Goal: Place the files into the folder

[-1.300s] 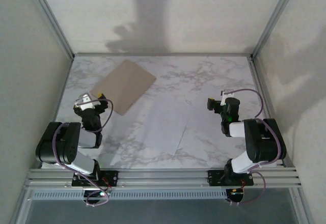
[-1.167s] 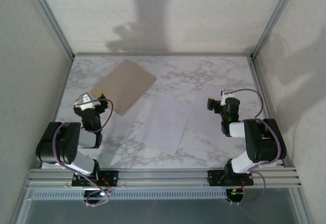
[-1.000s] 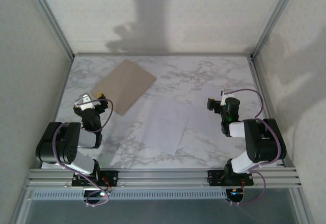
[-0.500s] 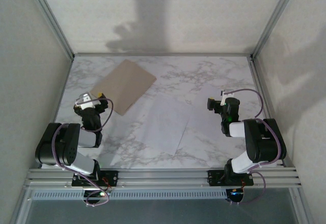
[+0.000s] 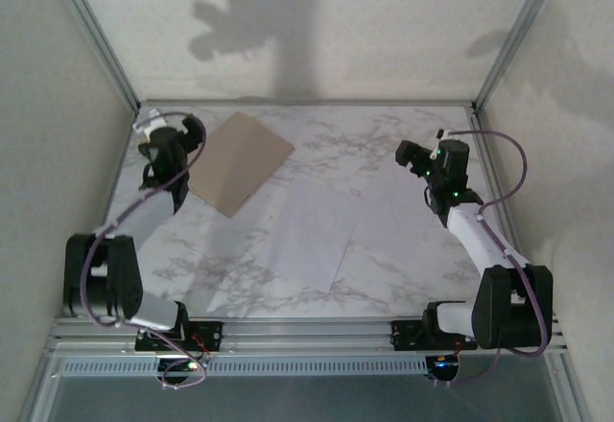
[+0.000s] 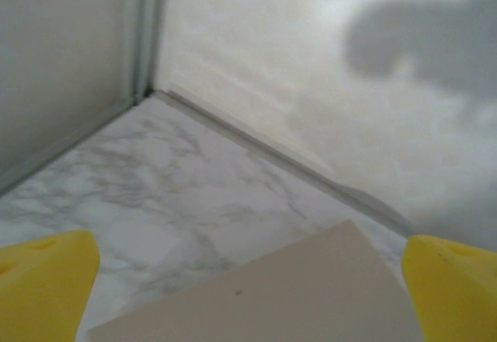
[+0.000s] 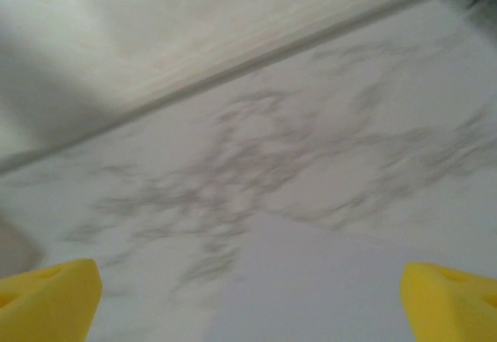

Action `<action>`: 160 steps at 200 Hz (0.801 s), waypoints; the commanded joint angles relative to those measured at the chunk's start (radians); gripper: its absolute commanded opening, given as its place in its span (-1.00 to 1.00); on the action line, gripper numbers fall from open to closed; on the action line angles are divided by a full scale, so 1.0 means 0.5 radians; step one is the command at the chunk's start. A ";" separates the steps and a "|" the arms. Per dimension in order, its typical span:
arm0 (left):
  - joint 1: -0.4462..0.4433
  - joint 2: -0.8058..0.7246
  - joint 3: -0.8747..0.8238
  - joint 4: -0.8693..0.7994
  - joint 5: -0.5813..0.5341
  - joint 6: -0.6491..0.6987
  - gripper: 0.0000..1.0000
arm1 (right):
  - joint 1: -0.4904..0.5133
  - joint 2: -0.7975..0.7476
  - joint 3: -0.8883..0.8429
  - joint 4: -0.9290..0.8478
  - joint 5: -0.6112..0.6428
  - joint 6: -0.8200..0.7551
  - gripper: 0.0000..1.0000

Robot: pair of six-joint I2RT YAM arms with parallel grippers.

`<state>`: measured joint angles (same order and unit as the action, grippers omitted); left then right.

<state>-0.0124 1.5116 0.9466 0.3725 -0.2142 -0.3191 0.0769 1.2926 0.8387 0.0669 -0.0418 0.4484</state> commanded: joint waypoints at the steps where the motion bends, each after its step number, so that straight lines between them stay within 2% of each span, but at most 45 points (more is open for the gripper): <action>1: -0.006 0.299 0.333 -0.597 0.329 -0.123 0.99 | 0.042 0.156 0.132 -0.396 -0.635 0.607 0.98; 17: 0.000 0.543 0.611 -0.784 0.447 -0.110 0.99 | 0.183 0.277 0.172 -0.347 -0.778 0.765 0.98; 37: 0.030 0.818 0.946 -0.996 0.556 -0.097 0.99 | 0.386 0.417 0.277 -0.379 -0.789 0.827 0.98; 75: 0.113 1.169 1.355 -1.251 0.718 -0.040 0.99 | 0.691 0.705 0.473 -0.310 -0.846 0.946 0.97; 100: 0.184 1.327 1.522 -1.363 0.916 -0.031 0.99 | 0.846 0.913 0.608 -0.245 -0.898 1.015 0.97; 160: 0.232 1.492 1.660 -1.509 1.012 0.058 0.99 | 1.117 1.299 0.944 -0.195 -0.976 1.114 0.91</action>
<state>0.1020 2.2158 1.7283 -0.3096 0.2409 -0.3283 0.6014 1.8927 1.2407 -0.0437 -0.4923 0.9699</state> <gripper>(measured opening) 0.996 0.963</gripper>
